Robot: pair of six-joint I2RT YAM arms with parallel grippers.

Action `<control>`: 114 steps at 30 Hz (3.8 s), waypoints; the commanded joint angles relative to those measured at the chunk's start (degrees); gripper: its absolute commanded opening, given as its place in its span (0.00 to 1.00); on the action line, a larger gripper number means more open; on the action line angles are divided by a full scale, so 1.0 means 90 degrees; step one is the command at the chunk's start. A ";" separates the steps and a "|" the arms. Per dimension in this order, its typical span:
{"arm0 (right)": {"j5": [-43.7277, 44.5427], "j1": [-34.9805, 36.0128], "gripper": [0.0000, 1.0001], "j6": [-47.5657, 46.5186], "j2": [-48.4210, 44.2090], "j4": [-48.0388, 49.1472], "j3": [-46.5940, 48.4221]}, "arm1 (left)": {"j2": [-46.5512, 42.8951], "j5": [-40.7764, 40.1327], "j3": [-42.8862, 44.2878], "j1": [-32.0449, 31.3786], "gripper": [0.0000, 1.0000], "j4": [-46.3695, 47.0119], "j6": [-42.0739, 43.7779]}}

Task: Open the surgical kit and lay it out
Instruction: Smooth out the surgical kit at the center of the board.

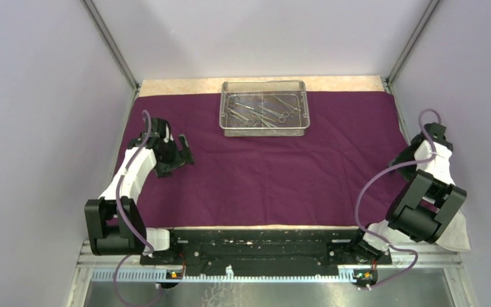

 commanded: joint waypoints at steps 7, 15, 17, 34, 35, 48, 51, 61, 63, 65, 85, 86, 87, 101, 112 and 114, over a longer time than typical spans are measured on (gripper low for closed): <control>0.0696 -0.1815 0.70 0.0590 -0.0761 0.0172 0.0007 | -0.0254 0.0118 0.0231 -0.0531 0.99 -0.0054 0.0375; 0.0550 -0.2526 0.74 0.0382 -0.0927 0.0391 -0.0308 | -0.0317 -0.0216 0.0303 -0.1058 0.99 -0.0139 0.0493; 0.0437 -0.2645 0.73 0.0390 -0.0998 0.0426 -0.0456 | -0.0334 -0.0200 0.0291 -0.1095 0.99 -0.0117 0.0505; 0.0890 -0.2826 0.60 -0.0029 -0.0969 0.1178 -0.0857 | -0.0171 -0.0327 0.0394 -0.1194 0.99 -0.0128 0.0572; 0.0920 -0.2827 0.60 -0.0029 -0.0944 0.1201 -0.0860 | -0.0152 -0.0350 0.0404 -0.1194 0.99 -0.0129 0.0573; 0.1161 -0.2827 0.57 -0.0029 -0.0647 0.1440 -0.0874 | -0.0076 -0.0452 0.0455 -0.1194 0.99 -0.0148 0.0603; 0.1149 -0.2827 0.57 -0.0003 -0.0595 0.1549 -0.0953 | -0.0083 -0.0455 0.0447 -0.1194 0.99 -0.0165 0.0603; 0.1017 -0.2827 0.47 0.0037 -0.0444 0.1836 -0.1139 | -0.0001 -0.0464 0.0508 -0.1194 0.99 -0.0197 0.0608; 0.0995 -0.2827 0.43 0.0032 -0.0419 0.1890 -0.1197 | 0.0011 -0.0474 0.0538 -0.1194 0.99 -0.0207 0.0603; 0.0983 -0.2827 0.40 0.0013 -0.0418 0.1974 -0.1283 | 0.0029 -0.0492 0.0552 -0.1194 0.99 -0.0214 0.0603; 0.0563 -0.2746 0.00 0.0499 -0.1046 0.1185 -0.1272 | 0.0056 -0.0445 0.0515 -0.1194 0.99 -0.0176 0.0583; 0.0508 -0.2718 0.00 0.0577 -0.1033 0.1075 -0.1238 | 0.0062 -0.0428 0.0515 -0.1194 0.99 -0.0167 0.0583; 0.0366 -0.2711 0.00 0.0662 -0.0984 0.0955 -0.1204 | 0.0066 -0.0405 0.0515 -0.1194 0.99 -0.0167 0.0583; 0.0043 -0.2419 0.00 0.2384 -0.1058 0.0828 -0.1935 | 0.0092 -0.0375 0.0557 -0.1194 0.99 -0.0170 0.0581; 0.1054 -0.2755 0.00 0.3041 -0.0356 0.1568 -0.2236 | 0.0013 -0.0527 0.0699 -0.1194 0.99 -0.0352 0.0613; 0.1333 -0.2786 0.00 0.2975 -0.0259 0.1567 -0.2087 | 0.0011 -0.0526 0.0700 -0.1194 0.99 -0.0362 0.0622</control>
